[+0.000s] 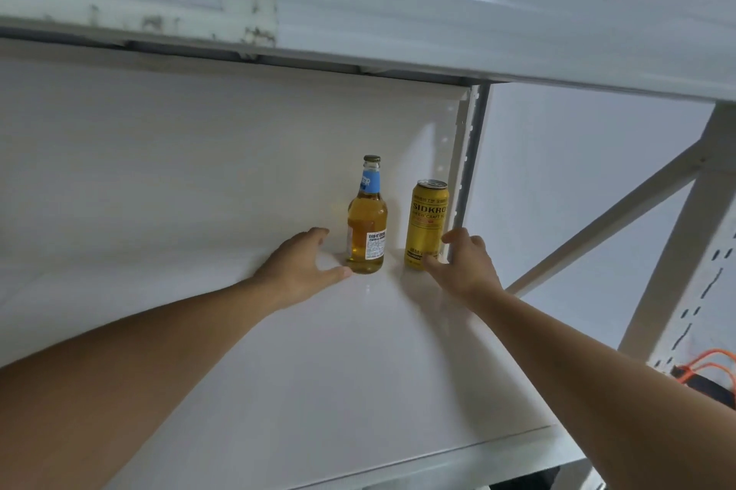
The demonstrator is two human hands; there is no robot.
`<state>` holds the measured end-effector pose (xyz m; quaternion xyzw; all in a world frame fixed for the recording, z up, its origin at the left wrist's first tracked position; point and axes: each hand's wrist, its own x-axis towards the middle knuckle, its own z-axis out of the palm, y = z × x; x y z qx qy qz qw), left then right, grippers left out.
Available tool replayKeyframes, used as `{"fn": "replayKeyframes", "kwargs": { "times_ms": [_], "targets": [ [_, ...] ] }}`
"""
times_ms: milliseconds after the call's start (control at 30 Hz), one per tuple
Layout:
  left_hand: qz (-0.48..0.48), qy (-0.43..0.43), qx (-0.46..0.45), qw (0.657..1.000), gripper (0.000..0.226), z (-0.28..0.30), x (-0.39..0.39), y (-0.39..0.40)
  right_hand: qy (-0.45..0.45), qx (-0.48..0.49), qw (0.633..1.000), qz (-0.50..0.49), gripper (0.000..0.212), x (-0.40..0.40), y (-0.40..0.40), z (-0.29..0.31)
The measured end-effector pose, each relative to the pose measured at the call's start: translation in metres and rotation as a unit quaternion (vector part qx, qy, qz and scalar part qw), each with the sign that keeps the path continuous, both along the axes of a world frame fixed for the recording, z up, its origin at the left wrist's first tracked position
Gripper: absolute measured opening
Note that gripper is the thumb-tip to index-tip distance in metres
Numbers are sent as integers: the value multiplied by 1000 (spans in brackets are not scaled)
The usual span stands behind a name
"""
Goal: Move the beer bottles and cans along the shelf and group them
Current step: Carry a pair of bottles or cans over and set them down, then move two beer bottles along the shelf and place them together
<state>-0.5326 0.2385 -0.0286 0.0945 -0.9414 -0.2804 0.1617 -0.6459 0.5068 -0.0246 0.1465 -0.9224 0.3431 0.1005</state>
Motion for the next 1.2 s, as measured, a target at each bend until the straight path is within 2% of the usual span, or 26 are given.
{"fn": "replayKeyframes", "kwargs": {
  "times_ms": [167, 367, 633, 733, 933, 1200],
  "targets": [
    [5, 2, -123, 992, 73, 2, 36, -13, 38, 133, 989, 57, 60, 45, -5, 4],
    [30, 13, -150, 988, 61, 7, 81, -18, 59, 197, 974, 98, 66, 94, -34, 15],
    [125, -2, -164, 979, 62, 28, 182, -18, 82, 134, 965, 211, 69, 151, -82, 21],
    [185, -14, -171, 968, 61, 34, 232, -14, 86, 115, 951, 273, 66, 176, -96, 18],
    [283, -106, -193, 933, 60, 40, 330, -9, 75, 98, 919, 375, 65, 235, -122, 11],
    [366, -130, -173, 905, 68, 44, 462, -40, 67, 77, 886, 452, 63, 330, -170, 19]
  ]
}}
